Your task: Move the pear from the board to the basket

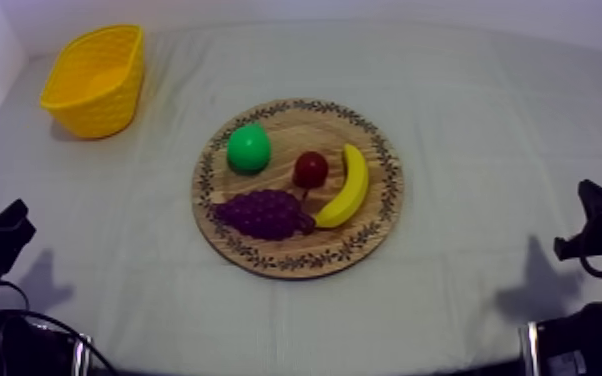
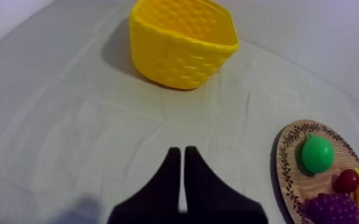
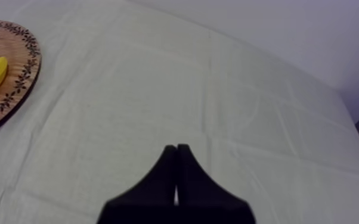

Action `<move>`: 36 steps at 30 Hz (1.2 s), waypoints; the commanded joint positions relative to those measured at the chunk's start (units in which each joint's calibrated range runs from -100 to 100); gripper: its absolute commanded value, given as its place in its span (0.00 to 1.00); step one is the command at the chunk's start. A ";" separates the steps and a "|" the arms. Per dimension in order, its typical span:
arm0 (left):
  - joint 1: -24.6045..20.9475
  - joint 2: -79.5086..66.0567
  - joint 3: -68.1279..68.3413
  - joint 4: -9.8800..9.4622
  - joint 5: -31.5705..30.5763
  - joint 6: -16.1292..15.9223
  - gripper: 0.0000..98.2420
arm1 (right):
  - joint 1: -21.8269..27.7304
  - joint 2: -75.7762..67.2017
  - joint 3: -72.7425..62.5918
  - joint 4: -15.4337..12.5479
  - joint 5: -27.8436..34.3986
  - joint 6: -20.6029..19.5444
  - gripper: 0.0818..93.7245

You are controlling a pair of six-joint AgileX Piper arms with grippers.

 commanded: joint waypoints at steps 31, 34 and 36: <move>0.00 -0.05 -0.21 -0.03 0.73 2.42 0.00 | 0.00 0.00 -0.02 -0.02 0.11 0.05 0.00; 0.05 -0.05 -0.28 -0.03 0.94 2.27 0.00 | 0.00 0.00 -0.02 -0.02 0.11 0.05 0.00; 0.32 -0.05 -0.29 0.03 0.99 2.10 0.00 | 0.00 0.00 -0.02 -0.02 0.11 0.05 0.00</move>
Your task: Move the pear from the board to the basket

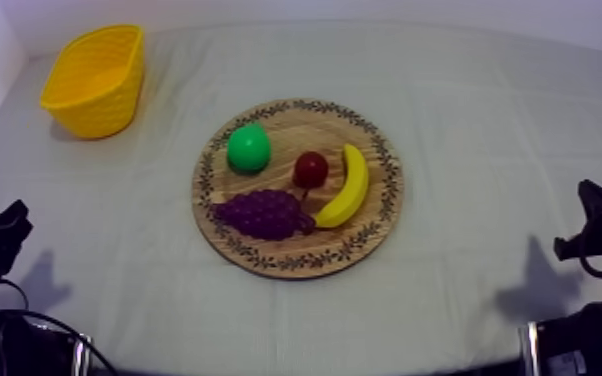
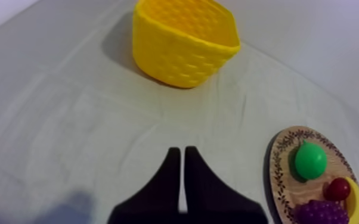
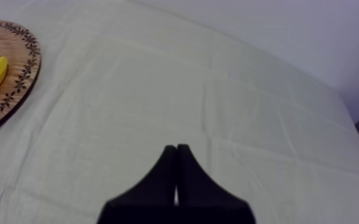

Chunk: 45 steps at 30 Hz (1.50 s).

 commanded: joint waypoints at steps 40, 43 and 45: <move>14.73 49.93 -34.59 16.64 8.89 -22.90 0.00 | -0.08 0.00 -0.02 -0.02 0.04 -0.01 0.00; 16.83 55.60 -39.41 16.08 9.55 -21.47 0.00 | -0.08 0.00 -0.02 -0.02 0.04 0.00 0.00; 17.78 59.67 -43.09 15.61 10.40 -20.32 0.00 | -0.08 0.00 -0.02 -0.02 0.04 0.00 0.00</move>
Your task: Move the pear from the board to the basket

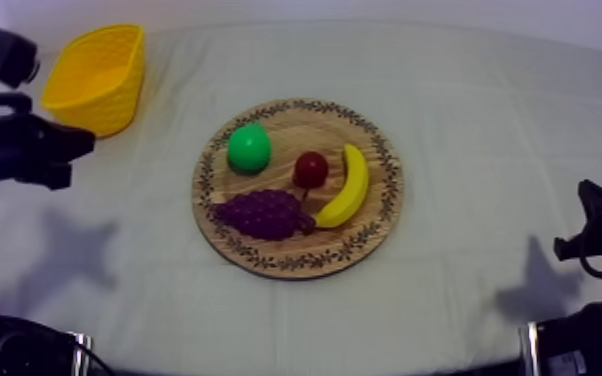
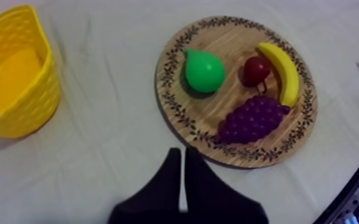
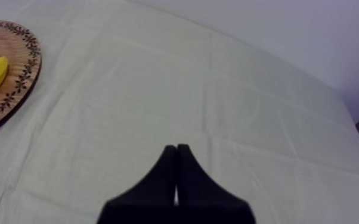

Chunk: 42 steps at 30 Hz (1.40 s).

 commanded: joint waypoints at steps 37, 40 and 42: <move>8.81 56.05 -53.21 -14.18 25.37 28.72 0.09 | -0.05 0.00 -0.02 -0.02 -0.06 0.03 0.00; 9.50 56.04 -53.47 -14.74 26.23 28.87 0.20 | -0.07 0.00 -0.02 -0.02 -0.06 0.03 0.00; 10.01 56.03 -53.51 -15.02 26.74 28.74 0.27 | -0.08 0.00 -0.02 -0.02 -0.06 0.03 0.00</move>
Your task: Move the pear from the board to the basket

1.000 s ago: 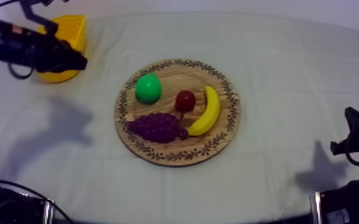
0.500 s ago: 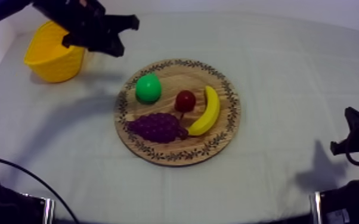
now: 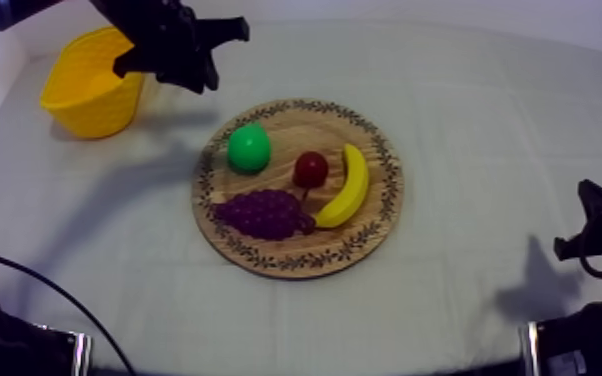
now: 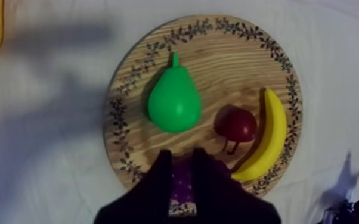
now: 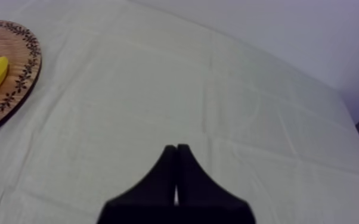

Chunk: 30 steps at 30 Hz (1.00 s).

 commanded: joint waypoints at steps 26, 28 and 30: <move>0.93 7.17 -0.16 -0.25 1.46 0.47 0.87 | -0.01 0.00 -0.02 -0.02 0.03 -0.01 0.00; 1.00 9.63 -0.74 -0.20 0.50 0.27 0.89 | -0.01 0.00 -0.02 -0.02 0.03 0.00 0.00; 1.07 12.24 -1.45 -0.14 -0.48 0.01 0.90 | -0.01 0.00 -0.02 -0.02 0.03 0.00 0.00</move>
